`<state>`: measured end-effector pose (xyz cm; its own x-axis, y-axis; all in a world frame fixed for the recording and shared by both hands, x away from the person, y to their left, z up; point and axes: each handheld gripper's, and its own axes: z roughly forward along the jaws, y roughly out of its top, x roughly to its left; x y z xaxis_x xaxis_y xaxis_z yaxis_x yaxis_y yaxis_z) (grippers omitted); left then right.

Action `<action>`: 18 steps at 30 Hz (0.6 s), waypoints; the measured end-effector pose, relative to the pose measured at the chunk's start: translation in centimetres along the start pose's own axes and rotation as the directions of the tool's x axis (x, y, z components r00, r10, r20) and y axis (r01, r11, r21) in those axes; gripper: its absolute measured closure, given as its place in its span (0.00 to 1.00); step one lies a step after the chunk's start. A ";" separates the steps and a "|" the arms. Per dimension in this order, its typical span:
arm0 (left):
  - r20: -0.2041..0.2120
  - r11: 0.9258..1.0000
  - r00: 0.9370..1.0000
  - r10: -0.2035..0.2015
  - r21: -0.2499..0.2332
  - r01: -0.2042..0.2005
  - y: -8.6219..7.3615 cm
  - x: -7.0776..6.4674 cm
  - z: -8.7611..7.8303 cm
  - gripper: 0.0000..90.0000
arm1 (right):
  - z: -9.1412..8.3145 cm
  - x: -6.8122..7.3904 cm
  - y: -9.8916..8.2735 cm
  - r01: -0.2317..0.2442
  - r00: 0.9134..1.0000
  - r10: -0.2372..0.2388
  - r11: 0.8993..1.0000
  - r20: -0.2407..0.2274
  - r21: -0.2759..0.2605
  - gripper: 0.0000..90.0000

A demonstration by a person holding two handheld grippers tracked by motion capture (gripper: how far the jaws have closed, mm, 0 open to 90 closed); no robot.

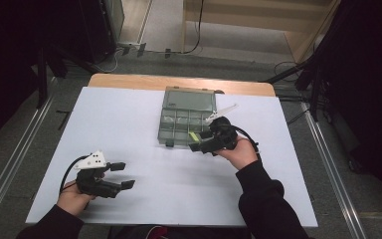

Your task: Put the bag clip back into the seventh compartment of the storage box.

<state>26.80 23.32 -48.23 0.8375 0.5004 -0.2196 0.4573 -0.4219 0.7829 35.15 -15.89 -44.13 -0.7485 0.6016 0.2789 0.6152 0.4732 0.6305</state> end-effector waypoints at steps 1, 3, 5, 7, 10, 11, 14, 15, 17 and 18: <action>0.000 1.000 1.000 0.001 0.001 -0.001 0.0 0.0 0.0 0.26 | 0.0 0.1 -0.1 0.011 1.000 -0.011 1.000 -0.005 -0.008 0.32; 0.001 1.000 1.000 0.003 0.002 -0.003 0.0 0.0 0.0 0.26 | -0.1 0.4 -0.3 0.020 1.000 -0.020 1.000 -0.003 -0.011 0.32; 0.000 1.000 1.000 0.001 0.002 -0.001 0.0 0.0 0.0 0.26 | -0.1 0.6 -0.4 0.025 1.000 -0.025 1.000 -0.004 -0.011 0.31; 0.003 1.000 1.000 0.001 0.001 -0.001 0.0 0.0 0.1 0.26 | -0.1 0.9 -0.6 0.029 0.999 -0.029 1.000 -0.015 -0.007 0.31; 0.003 1.000 1.000 0.000 0.001 0.000 0.0 0.0 0.1 0.26 | 0.0 1.6 -1.1 0.044 0.999 -0.044 0.999 -0.024 0.004 0.31; 0.004 1.000 1.000 -0.002 0.001 0.002 0.0 0.0 0.1 0.26 | 0.0 1.7 -1.2 0.048 0.999 -0.047 0.999 -0.027 0.007 0.31; 0.005 1.000 1.000 -0.008 -0.002 0.008 0.1 0.0 0.1 0.26 | -0.3 2.2 -1.5 0.048 0.998 -0.048 0.999 -0.041 0.003 0.31; 0.004 1.000 1.000 -0.009 -0.006 0.009 0.1 0.1 0.1 0.26 | -0.4 2.3 -1.7 0.047 0.998 -0.047 0.999 -0.044 0.003 0.31; 0.002 1.000 1.000 -0.010 -0.006 0.010 0.1 0.1 0.1 0.26 | -0.5 2.5 -2.0 0.055 0.998 -0.055 0.999 -0.040 -0.001 0.31; 0.001 1.000 1.000 -0.008 -0.005 0.008 0.1 0.1 0.1 0.26 | -0.5 2.6 -2.2 0.058 0.997 -0.058 0.998 -0.041 0.000 0.31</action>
<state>26.96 23.31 -48.23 0.8341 0.5031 -0.2262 0.4625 -0.4141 0.7840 31.76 -15.66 -44.45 -0.7922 0.5465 0.2715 0.5710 0.5068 0.6459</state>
